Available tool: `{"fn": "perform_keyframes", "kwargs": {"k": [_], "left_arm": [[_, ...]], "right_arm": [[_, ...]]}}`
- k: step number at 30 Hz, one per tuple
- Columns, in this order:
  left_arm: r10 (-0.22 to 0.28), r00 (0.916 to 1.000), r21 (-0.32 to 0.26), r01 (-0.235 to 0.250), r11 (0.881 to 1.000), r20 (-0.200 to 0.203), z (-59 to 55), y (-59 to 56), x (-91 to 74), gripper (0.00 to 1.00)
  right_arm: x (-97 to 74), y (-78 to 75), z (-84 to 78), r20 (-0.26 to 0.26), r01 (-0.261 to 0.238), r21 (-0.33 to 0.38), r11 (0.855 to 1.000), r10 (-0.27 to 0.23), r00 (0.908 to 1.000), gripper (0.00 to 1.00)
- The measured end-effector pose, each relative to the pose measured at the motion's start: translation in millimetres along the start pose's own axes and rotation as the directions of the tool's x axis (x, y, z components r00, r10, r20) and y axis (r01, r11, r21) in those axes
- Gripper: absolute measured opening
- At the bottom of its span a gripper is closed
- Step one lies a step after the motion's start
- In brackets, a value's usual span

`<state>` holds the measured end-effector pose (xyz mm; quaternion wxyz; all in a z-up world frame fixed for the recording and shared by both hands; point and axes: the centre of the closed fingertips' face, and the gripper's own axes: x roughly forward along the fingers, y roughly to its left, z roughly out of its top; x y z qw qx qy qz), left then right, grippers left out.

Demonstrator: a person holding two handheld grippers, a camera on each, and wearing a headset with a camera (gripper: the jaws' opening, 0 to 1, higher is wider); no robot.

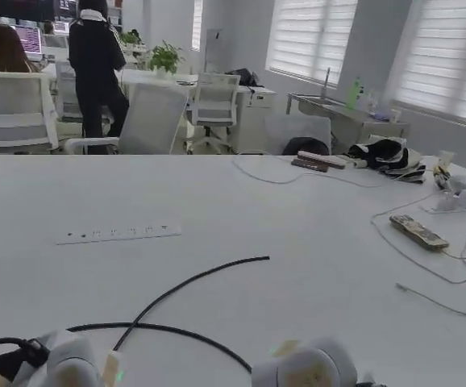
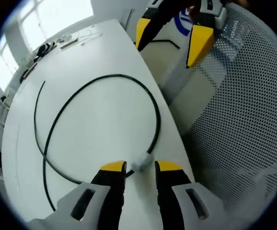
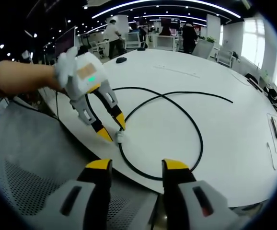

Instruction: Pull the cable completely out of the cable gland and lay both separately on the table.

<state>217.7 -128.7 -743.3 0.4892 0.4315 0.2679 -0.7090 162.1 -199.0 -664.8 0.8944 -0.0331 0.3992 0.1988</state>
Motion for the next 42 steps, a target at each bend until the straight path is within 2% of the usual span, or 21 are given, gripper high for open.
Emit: {"fn": "perform_keyframes", "kwargs": {"k": [2,4,5,6,10,12,14,16,17,19,22,24,26,27,28,30,33,34,35,38,42], "left_arm": [[-0.014,0.9999,0.012,0.014,1.000,-0.008,-2.8,-3.1,3.3,0.23],[-0.007,0.9997,0.037,0.008,0.999,-0.022,-7.7,-2.3,6.3,0.23],[-0.012,0.9991,0.032,0.013,0.999,-0.041,-11.9,-3.0,7.3,0.23],[-0.006,0.9987,0.039,0.008,0.999,-0.051,-15.4,-3.2,8.9,0.22],[0.027,0.9983,0.050,-0.024,0.998,-0.051,-16.9,-1.9,10.2,0.18],[0.032,0.9976,0.009,-0.032,0.999,-0.061,-17.7,-2.7,9.4,0.17],[0.034,0.9977,-0.001,-0.034,0.999,-0.059,-15.0,-5.4,4.8,0.16],[0.038,0.9989,-0.088,-0.040,0.995,-0.027,-8.7,-7.0,-1.4,0.15],[0.051,0.9987,-0.118,-0.050,0.992,0.007,-2.3,-5.5,-7.7,0.15],[0.079,0.9960,-0.169,-0.070,0.983,0.043,5.1,-2.0,-19.1,0.15],[0.120,0.9900,-0.231,-0.100,0.968,0.075,13.8,0.0,-36.2,0.15],[0.128,0.9884,-0.250,-0.104,0.963,0.081,18.2,-2.4,-45.4,0.15],[0.126,0.9882,-0.269,-0.099,0.958,0.087,27.3,-9.1,-57.7,0.15],[0.123,0.9879,-0.277,-0.093,0.956,0.094,31.8,-12.2,-61.8,0.15],[0.140,0.9842,-0.288,-0.103,0.952,0.109,37.9,-13.2,-67.8,0.15],[0.166,0.9770,-0.298,-0.119,0.947,0.135,47.4,-15.5,-77.0,0.15],[0.193,0.9692,-0.303,-0.140,0.942,0.152,56.6,-19.1,-87.0,0.15],[0.206,0.9665,-0.305,-0.153,0.940,0.153,59.1,-20.6,-90.5,0.15],[0.217,0.9639,-0.305,-0.163,0.938,0.154,60.6,-20.9,-92.7,0.15],[0.242,0.9599,-0.311,-0.188,0.931,0.142,62.6,-22.7,-97.5,0.15],[0.263,0.9546,-0.329,-0.205,0.922,0.140,67.8,-28.4,-105.1,0.15]], "right_arm": [[0.0,-0.1,-0.2,-0.002,-0.001,-0.001,1.000,0.000,1.0000,0.43],[0.0,0.0,-0.3,-0.002,-0.001,-0.001,1.000,0.001,1.0000,0.43],[-0.1,0.0,-0.3,-0.002,-0.001,-0.001,1.000,0.001,1.0000,0.43],[-0.2,0.0,-0.4,-0.003,-0.001,-0.002,1.000,0.001,1.0000,0.43],[-0.2,0.3,0.1,0.000,-0.003,-0.002,1.000,0.003,1.0000,0.43],[-0.3,0.7,0.3,0.002,-0.005,-0.003,1.000,0.005,1.0000,0.43],[-0.2,1.1,0.3,0.001,-0.007,-0.006,1.000,0.007,1.0000,0.43],[-0.2,1.5,0.2,0.000,-0.010,-0.011,1.000,0.010,1.0000,0.43],[-0.2,1.9,0.1,0.001,-0.012,-0.012,1.000,0.012,0.9999,0.43],[-0.3,2.3,-0.5,-0.003,-0.013,-0.014,1.000,0.013,0.9999,0.43],[-0.8,4.2,-0.4,-0.012,-0.019,-0.042,0.999,0.019,0.9997,0.43],[0.0,10.0,-3.5,-0.044,-0.053,-0.080,0.995,0.050,0.9978,0.44],[0.5,22.3,-2.7,-0.059,-0.127,-0.123,0.984,0.121,0.9909,0.43],[0.0,28.5,-1.6,-0.065,-0.167,-0.142,0.976,0.159,0.9852,0.40],[-2.0,34.1,0.5,-0.078,-0.206,-0.160,0.965,0.196,0.9775,0.37],[-4.3,34.6,12.5,-0.061,-0.218,-0.182,0.959,0.210,0.9758,0.35],[-9.0,38.9,32.4,-0.031,-0.267,-0.192,0.944,0.267,0.9633,0.35],[-10.1,41.9,38.3,-0.020,-0.288,-0.193,0.938,0.289,0.9570,0.34],[-11.0,47.8,45.3,-0.012,-0.325,-0.199,0.924,0.330,0.9440,0.32],[-8.8,56.5,50.8,-0.048,-0.368,-0.244,0.897,0.368,0.9285,0.30],[-2.0,69.0,55.7,-0.078,-0.394,-0.294,0.871,0.389,0.9181,0.30]]}}
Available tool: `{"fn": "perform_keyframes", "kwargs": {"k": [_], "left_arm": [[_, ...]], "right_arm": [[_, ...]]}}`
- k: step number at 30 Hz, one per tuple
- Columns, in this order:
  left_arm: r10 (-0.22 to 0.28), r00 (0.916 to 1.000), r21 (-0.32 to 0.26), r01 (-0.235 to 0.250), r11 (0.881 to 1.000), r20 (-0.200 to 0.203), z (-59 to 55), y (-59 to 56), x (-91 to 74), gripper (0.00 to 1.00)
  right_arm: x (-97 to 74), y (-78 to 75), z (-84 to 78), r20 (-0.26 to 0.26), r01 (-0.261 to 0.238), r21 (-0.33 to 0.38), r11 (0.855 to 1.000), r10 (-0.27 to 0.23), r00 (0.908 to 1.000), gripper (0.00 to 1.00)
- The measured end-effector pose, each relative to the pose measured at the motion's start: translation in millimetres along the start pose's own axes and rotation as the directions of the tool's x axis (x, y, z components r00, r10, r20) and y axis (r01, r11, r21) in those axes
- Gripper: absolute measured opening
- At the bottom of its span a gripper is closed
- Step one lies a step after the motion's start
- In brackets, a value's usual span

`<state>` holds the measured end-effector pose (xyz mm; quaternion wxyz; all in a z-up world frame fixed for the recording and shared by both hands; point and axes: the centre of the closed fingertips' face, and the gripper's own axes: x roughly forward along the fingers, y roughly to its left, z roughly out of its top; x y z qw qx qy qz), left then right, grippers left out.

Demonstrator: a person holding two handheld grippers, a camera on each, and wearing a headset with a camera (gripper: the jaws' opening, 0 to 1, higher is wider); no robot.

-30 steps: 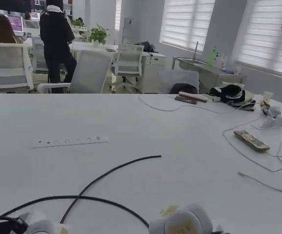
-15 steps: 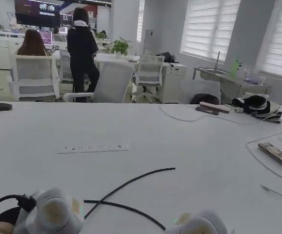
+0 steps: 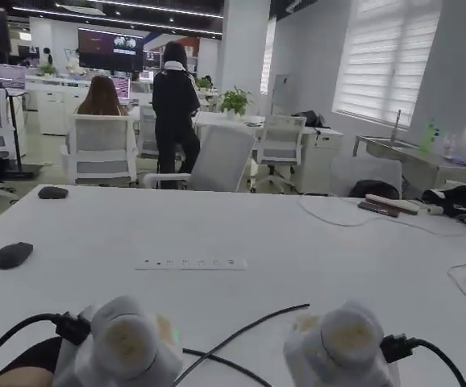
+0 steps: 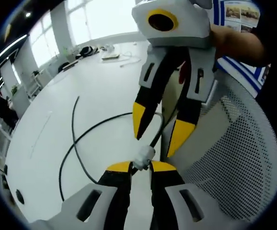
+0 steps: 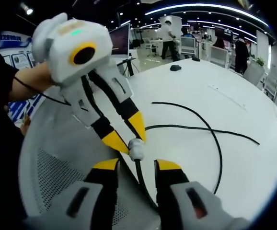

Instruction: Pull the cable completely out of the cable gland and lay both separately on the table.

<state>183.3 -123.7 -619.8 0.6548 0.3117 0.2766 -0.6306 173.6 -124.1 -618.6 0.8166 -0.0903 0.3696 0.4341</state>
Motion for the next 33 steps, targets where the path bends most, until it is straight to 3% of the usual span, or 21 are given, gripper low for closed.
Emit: {"fn": "perform_keyframes", "kwargs": {"k": [3,4,5,6,10,11,12,14,17,20,21,22,24,28,30,33], "left_arm": [[-0.002,0.9999,0.002,0.002,1.000,0.013,5.0,-6.7,-6.7,0.15],[0.015,0.9999,0.022,-0.015,1.000,0.007,4.4,-5.6,-9.1,0.15],[0.011,0.9999,0.052,-0.010,0.999,-0.013,1.2,-6.9,-10.9,0.15],[0.037,0.9992,0.088,-0.036,0.995,-0.013,0.8,-4.0,-12.5,0.15],[0.045,0.9985,0.216,-0.037,0.976,-0.032,-7.4,-9.8,-16.8,0.16],[0.054,0.9982,0.217,-0.047,0.975,-0.026,-7.8,-9.9,-17.8,0.18],[0.078,0.9970,0.262,-0.074,0.962,-0.005,-5.8,-6.6,-19.7,0.21],[0.077,0.9970,0.286,-0.077,0.955,0.013,-6.8,-8.6,-22.5,0.29],[0.042,0.9982,0.277,-0.052,0.959,0.042,-7.2,-15.4,-24.7,0.30],[0.003,0.9981,0.265,-0.019,0.964,0.061,-8.9,-22.2,-25.4,0.28],[-0.019,0.9967,0.257,-0.002,0.966,0.079,-8.4,-26.0,-25.5,0.28],[-0.039,0.9953,0.247,0.016,0.969,0.088,-8.4,-29.6,-25.4,0.27],[-0.058,0.9918,0.233,0.030,0.972,0.114,-7.1,-34.2,-26.1,0.25],[-0.092,0.9805,0.150,0.066,0.986,0.174,-1.3,-40.4,-27.5,0.25],[-0.100,0.9775,0.133,0.076,0.988,0.186,-1.5,-39.2,-29.6,0.21],[-0.135,0.9686,0.098,0.117,0.988,0.209,1.6,-44.5,-30.9,0.18]], "right_arm": [[5.9,5.1,2.3,-0.005,-0.029,-0.021,0.999,0.029,0.9996,0.20],[8.1,11.3,1.3,-0.018,-0.061,-0.051,0.997,0.060,0.9980,0.14],[9.0,11.2,3.0,-0.009,-0.050,-0.074,0.996,0.050,0.9987,0.13],[10.1,14.4,5.2,0.001,-0.055,-0.085,0.995,0.055,0.9985,0.12],[13.1,21.3,5.4,0.001,-0.083,-0.139,0.987,0.083,0.9965,0.11],[13.8,22.2,5.4,0.000,-0.086,-0.162,0.983,0.087,0.9962,0.11],[14.4,23.3,3.9,-0.013,-0.096,-0.180,0.979,0.095,0.9954,0.11],[14.2,22.9,3.9,-0.022,-0.112,-0.226,0.968,0.109,0.9938,0.11],[11.0,29.0,10.5,-0.010,-0.165,-0.296,0.941,0.170,0.9854,0.11],[4.0,38.2,12.7,-0.037,-0.241,-0.378,0.894,0.245,0.9688,0.11],[1.7,40.0,13.1,-0.049,-0.262,-0.420,0.869,0.266,0.9626,0.10],[0.3,41.4,12.8,-0.055,-0.275,-0.442,0.854,0.280,0.9583,0.10],[-2.3,43.7,9.4,-0.076,-0.309,-0.456,0.835,0.309,0.9481,0.10],[-3.4,45.3,6.7,-0.082,-0.332,-0.474,0.816,0.334,0.9390,0.10],[-5.6,49.5,5.9,-0.074,-0.354,-0.486,0.799,0.366,0.9276,0.10],[-9.3,52.9,3.7,-0.068,-0.384,-0.479,0.789,0.403,0.9128,0.10]]}}
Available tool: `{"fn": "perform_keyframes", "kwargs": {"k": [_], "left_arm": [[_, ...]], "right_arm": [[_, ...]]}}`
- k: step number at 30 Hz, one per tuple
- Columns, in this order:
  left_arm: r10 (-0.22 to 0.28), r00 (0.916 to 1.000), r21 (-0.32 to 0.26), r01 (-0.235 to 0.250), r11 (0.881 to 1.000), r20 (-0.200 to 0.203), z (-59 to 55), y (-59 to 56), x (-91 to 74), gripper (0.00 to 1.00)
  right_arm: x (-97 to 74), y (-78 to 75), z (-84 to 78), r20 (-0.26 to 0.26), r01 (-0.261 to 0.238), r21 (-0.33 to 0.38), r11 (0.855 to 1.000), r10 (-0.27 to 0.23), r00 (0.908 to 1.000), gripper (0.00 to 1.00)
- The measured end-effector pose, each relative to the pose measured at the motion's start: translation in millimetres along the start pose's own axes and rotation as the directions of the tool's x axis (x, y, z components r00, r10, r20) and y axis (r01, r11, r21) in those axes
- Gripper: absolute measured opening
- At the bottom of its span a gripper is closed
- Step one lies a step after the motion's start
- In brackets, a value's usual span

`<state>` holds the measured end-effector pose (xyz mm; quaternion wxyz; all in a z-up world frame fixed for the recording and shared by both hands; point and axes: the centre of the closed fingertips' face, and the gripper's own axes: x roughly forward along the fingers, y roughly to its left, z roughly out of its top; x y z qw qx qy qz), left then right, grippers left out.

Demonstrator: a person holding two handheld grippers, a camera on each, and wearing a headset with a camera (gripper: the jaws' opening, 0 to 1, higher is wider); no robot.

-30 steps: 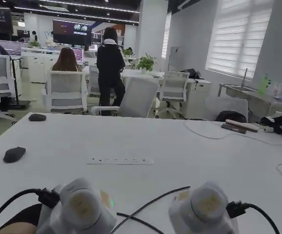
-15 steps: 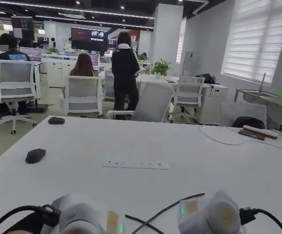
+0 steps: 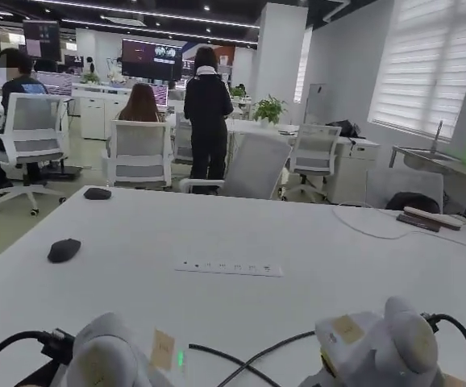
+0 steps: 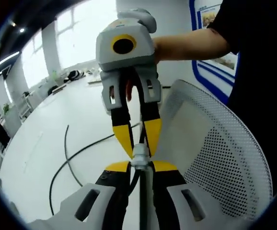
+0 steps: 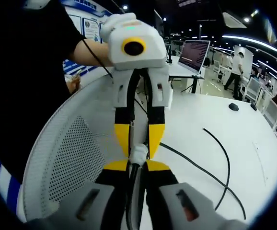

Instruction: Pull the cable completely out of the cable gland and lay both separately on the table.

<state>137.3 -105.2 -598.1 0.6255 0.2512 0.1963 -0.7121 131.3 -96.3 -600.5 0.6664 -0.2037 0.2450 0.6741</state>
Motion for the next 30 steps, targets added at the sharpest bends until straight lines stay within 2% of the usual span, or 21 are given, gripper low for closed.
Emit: {"fn": "perform_keyframes", "kwargs": {"k": [2,4,6,7,9,10,13,14,15,16,17,18,19,20,24,27,30], "left_arm": [[0.008,1.0000,0.014,-0.008,1.000,-0.001,1.0,-0.8,1.3,0.18],[0.034,0.9994,0.007,-0.034,0.999,-0.006,1.7,1.2,2.9,0.17],[0.051,0.9986,0.000,-0.051,0.999,-0.013,1.1,4.4,3.6,0.17],[0.064,0.9978,0.001,-0.064,0.998,-0.017,1.8,5.9,3.5,0.17],[0.088,0.9958,-0.003,-0.088,0.996,-0.024,2.5,8.4,3.5,0.17],[0.116,0.9925,0.013,-0.116,0.993,-0.038,2.4,11.2,3.1,0.17],[0.181,0.9814,0.087,-0.176,0.981,-0.063,4.6,17.4,1.3,0.17],[0.205,0.9761,0.122,-0.195,0.973,-0.072,6.2,18.8,1.0,0.17],[0.215,0.9735,0.134,-0.203,0.970,-0.079,6.0,19.5,0.6,0.17],[0.246,0.9639,0.193,-0.223,0.956,-0.103,5.9,21.7,-0.3,0.17],[0.266,0.9575,0.224,-0.236,0.945,-0.112,6.2,23.3,-0.8,0.17],[0.285,0.9503,0.274,-0.243,0.930,-0.125,7.1,23.6,-0.9,0.17],[0.296,0.9464,0.301,-0.247,0.921,-0.129,7.8,23.8,-1.0,0.17],[0.310,0.9414,0.343,-0.250,0.905,-0.132,9.7,23.3,-0.7,0.17],[0.325,0.9350,0.409,-0.243,0.880,-0.143,12.1,20.0,1.6,0.17],[0.335,0.9309,0.440,-0.242,0.865,-0.146,14.3,21.0,2.6,0.17],[0.347,0.9245,0.476,-0.236,0.847,-0.158,14.6,23.2,3.6,0.17]], "right_arm": [[-0.5,0.8,-1.6,0.012,-0.006,0.017,1.000,0.006,0.9999,0.10],[-0.3,-2.4,-3.6,0.016,0.013,0.050,0.999,-0.014,0.9998,0.11],[-0.5,-4.2,-5.8,0.019,0.030,0.189,0.982,-0.034,0.9992,0.11],[-1.8,-5.8,-6.5,0.025,0.032,0.234,0.972,-0.039,0.9989,0.11],[-4.4,-8.4,-9.5,0.002,0.044,0.223,0.974,-0.045,0.9990,0.12],[-6.5,-9.1,-12.7,-0.029,0.057,0.240,0.969,-0.052,0.9982,0.15],[-8.3,-12.6,-5.1,-0.028,0.062,0.264,0.963,-0.057,0.9980,0.25],[-8.7,-12.4,-1.9,-0.026,0.058,0.264,0.963,-0.053,0.9983,0.24],[-8.7,-12.9,0.8,-0.028,0.058,0.265,0.962,-0.052,0.9982,0.21],[-8.9,-14.4,3.1,-0.038,0.063,0.269,0.961,-0.055,0.9978,0.18],[-9.3,-15.5,5.1,-0.039,0.065,0.271,0.960,-0.057,0.9976,0.19],[-9.7,-16.7,6.5,-0.048,0.067,0.296,0.953,-0.056,0.9973,0.19],[-9.9,-16.9,7.2,-0.054,0.066,0.306,0.950,-0.052,0.9972,0.20],[-10.0,-18.0,9.2,-0.052,0.058,0.308,0.950,-0.045,0.9977,0.20],[-9.4,-18.5,11.4,-0.057,0.026,0.346,0.938,-0.007,0.9984,0.19],[-7.0,-18.6,6.1,-0.078,0.003,0.391,0.920,0.030,0.9965,0.16],[-5.6,-21.7,0.6,-0.110,0.014,0.401,0.916,0.034,0.9933,0.13]]}}
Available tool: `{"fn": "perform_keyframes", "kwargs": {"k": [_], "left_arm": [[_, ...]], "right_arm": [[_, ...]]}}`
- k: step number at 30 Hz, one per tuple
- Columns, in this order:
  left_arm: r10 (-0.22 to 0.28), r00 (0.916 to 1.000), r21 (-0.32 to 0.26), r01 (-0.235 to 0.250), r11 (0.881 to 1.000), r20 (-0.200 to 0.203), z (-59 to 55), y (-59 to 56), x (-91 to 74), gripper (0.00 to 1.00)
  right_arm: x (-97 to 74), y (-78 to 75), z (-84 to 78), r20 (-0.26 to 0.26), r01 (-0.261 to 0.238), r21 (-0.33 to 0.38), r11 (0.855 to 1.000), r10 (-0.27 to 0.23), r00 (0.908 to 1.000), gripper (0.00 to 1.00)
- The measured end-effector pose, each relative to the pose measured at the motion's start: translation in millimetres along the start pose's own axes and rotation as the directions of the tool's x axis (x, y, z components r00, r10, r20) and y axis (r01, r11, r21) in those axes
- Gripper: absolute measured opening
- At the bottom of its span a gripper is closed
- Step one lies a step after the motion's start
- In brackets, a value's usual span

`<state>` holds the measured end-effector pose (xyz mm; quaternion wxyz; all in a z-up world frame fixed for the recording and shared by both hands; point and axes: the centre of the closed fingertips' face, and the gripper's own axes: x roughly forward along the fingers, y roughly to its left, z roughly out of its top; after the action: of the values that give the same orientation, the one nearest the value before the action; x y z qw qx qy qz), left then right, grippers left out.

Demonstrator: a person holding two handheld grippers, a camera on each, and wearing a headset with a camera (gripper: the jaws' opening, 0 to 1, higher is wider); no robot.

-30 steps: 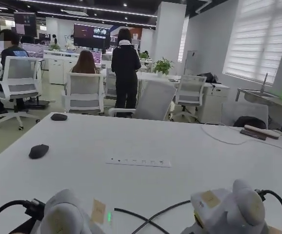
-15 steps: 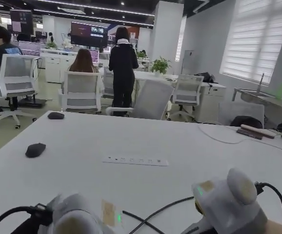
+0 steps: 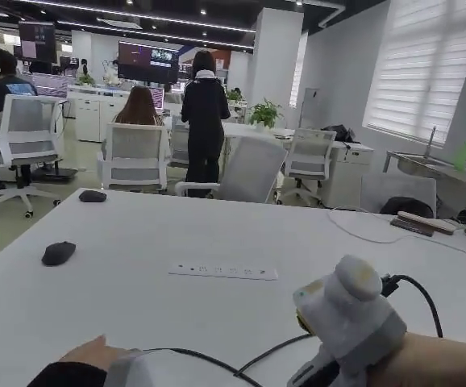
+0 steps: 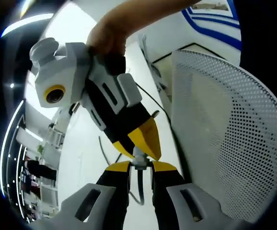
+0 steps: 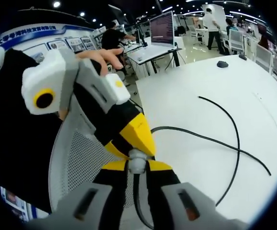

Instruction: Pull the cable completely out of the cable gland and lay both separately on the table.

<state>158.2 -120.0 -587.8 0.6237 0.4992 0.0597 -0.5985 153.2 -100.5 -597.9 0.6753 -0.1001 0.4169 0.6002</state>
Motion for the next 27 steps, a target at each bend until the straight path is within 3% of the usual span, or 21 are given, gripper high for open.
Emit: {"fn": "perform_keyframes", "kwargs": {"k": [3,7,9,10,13,14,16,20,21,23,24,25,26,27], "left_arm": [[-0.007,0.9998,0.023,0.007,1.000,-0.017,-1.8,-0.4,1.5,0.17],[-0.032,0.9993,-0.005,0.032,0.999,-0.019,-3.1,-0.7,4.1,0.16],[-0.040,0.9988,-0.019,0.040,0.999,-0.026,-5.3,0.5,5.0,0.16],[-0.067,0.9976,-0.081,0.066,0.995,-0.015,-5.4,-2.3,6.6,0.16],[-0.102,0.9947,-0.156,0.103,0.982,0.011,-6.5,-2.3,8.5,0.16],[-0.120,0.9924,-0.197,0.123,0.973,0.025,-6.8,-2.0,9.3,0.16],[-0.142,0.9891,-0.244,0.147,0.958,0.041,-8.0,-1.1,10.6,0.16],[-0.232,0.9690,-0.405,0.246,0.880,0.085,-10.4,-4.4,14.5,0.16],[-0.245,0.9649,-0.427,0.262,0.866,0.094,-11.8,-3.3,15.7,0.16],[-0.270,0.9558,-0.483,0.292,0.825,0.116,-13.1,-2.0,17.4,0.16],[-0.287,0.9493,-0.509,0.311,0.803,0.127,-13.3,-2.9,17.9,0.16],[-0.310,0.9401,-0.538,0.336,0.773,0.142,-12.4,-5.2,17.5,0.16],[-0.327,0.9325,-0.561,0.355,0.748,0.154,-13.8,-5.1,18.5,0.16],[-0.333,0.9293,-0.569,0.362,0.738,0.160,-13.9,-5.5,18.7,0.16]], "right_arm": [[1.2,1.3,-1.9,-0.034,0.010,0.032,0.999,-0.009,0.9994,0.13],[2.2,-1.4,-6.5,-0.105,0.077,-0.090,0.993,-0.087,0.9907,0.12],[3.4,-4.4,-7.2,-0.126,0.121,-0.142,0.982,-0.139,0.9823,0.11],[3.9,-4.3,-8.3,-0.140,0.130,-0.170,0.977,-0.155,0.9780,0.11],[4.6,-7.1,-10.3,-0.161,0.174,-0.263,0.949,-0.221,0.9619,0.11],[5.0,-7.5,-11.4,-0.165,0.186,-0.260,0.947,-0.233,0.9582,0.11],[4.6,-11.4,-11.0,-0.164,0.220,-0.313,0.924,-0.281,0.9456,0.11],[6.4,-15.1,-14.4,-0.188,0.270,-0.445,0.854,-0.384,0.9043,0.10],[6.3,-17.9,-13.7,-0.183,0.293,-0.486,0.824,-0.423,0.8874,0.10],[6.2,-20.6,-13.8,-0.181,0.314,-0.539,0.782,-0.471,0.8632,0.10],[5.9,-22.2,-13.4,-0.177,0.323,-0.578,0.749,-0.501,0.8470,0.10],[6.8,-21.1,-15.0,-0.181,0.320,-0.591,0.741,-0.508,0.8422,0.11],[7.1,-22.7,-14.5,-0.168,0.331,-0.616,0.714,-0.530,0.8309,0.11],[7.7,-23.1,-15.3,-0.162,0.340,-0.620,0.707,-0.540,0.8261,0.11]]}}
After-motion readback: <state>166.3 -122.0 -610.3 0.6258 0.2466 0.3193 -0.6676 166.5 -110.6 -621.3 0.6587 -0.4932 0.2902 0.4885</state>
